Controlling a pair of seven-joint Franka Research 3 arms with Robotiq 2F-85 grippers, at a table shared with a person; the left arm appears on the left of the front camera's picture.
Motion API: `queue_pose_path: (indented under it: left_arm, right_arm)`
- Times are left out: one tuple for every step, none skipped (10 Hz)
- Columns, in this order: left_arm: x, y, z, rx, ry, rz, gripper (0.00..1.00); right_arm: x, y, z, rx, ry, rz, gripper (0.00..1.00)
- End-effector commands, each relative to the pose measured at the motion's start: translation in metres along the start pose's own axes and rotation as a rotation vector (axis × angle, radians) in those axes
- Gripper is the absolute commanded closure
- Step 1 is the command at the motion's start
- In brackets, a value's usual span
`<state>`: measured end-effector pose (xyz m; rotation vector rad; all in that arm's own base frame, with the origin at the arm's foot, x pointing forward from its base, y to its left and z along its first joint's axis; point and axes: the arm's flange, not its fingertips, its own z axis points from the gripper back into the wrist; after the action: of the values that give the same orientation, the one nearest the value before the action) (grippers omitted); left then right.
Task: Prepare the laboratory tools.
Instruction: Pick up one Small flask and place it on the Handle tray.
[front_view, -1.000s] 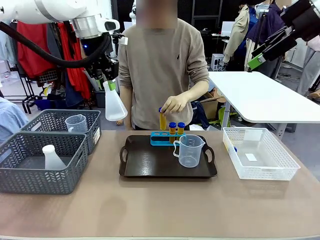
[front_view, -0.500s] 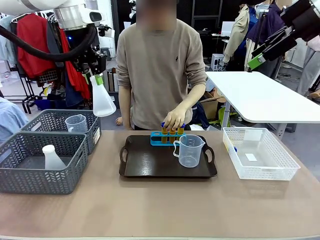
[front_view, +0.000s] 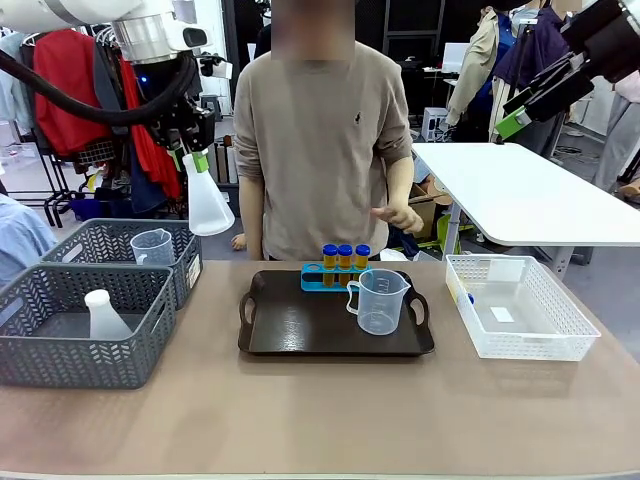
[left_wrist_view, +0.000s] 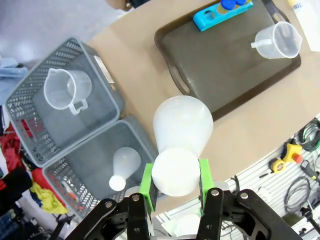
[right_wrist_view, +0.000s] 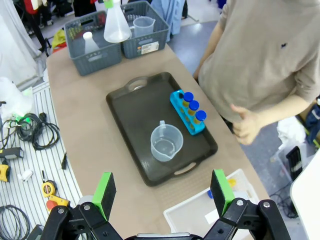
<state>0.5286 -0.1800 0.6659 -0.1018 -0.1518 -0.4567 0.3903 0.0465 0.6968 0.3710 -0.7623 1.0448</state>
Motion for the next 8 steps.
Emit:
queue_pose_path:
  left_arm:
    - [0.000,0.001,0.004,0.002,-0.007,0.001,1.00]
    - [0.000,0.001,0.004,0.002,-0.007,0.001,1.00]
    - [0.000,0.000,0.000,0.000,0.000,0.000,1.00]
    - [0.008,-0.003,-0.004,0.027,-0.011,-0.015,1.00]
    - [0.019,-0.009,-0.014,0.021,-0.012,-0.058,1.00]
    - [0.032,-0.021,-0.030,0.024,-0.014,-0.120,1.00]
    - [0.048,-0.039,-0.050,0.030,-0.019,-0.176,1.00]
    - [0.061,-0.050,-0.067,0.025,-0.014,-0.214,1.00]
  right_arm:
    - [0.001,-0.001,0.000,0.014,-0.026,0.002,0.00]
    - [0.001,-0.001,0.000,0.014,-0.026,0.002,0.00]
    - [0.001,-0.001,0.000,0.014,-0.026,0.002,0.00]
    - [0.001,-0.001,0.000,0.014,-0.026,0.002,0.00]
    - [0.001,-0.001,0.000,0.014,-0.026,0.002,0.00]
    - [0.001,-0.001,0.000,0.014,-0.026,0.002,0.00]
    - [0.001,-0.001,0.000,0.014,-0.026,0.002,0.00]
    - [0.001,-0.001,0.000,0.014,-0.026,0.002,0.00]
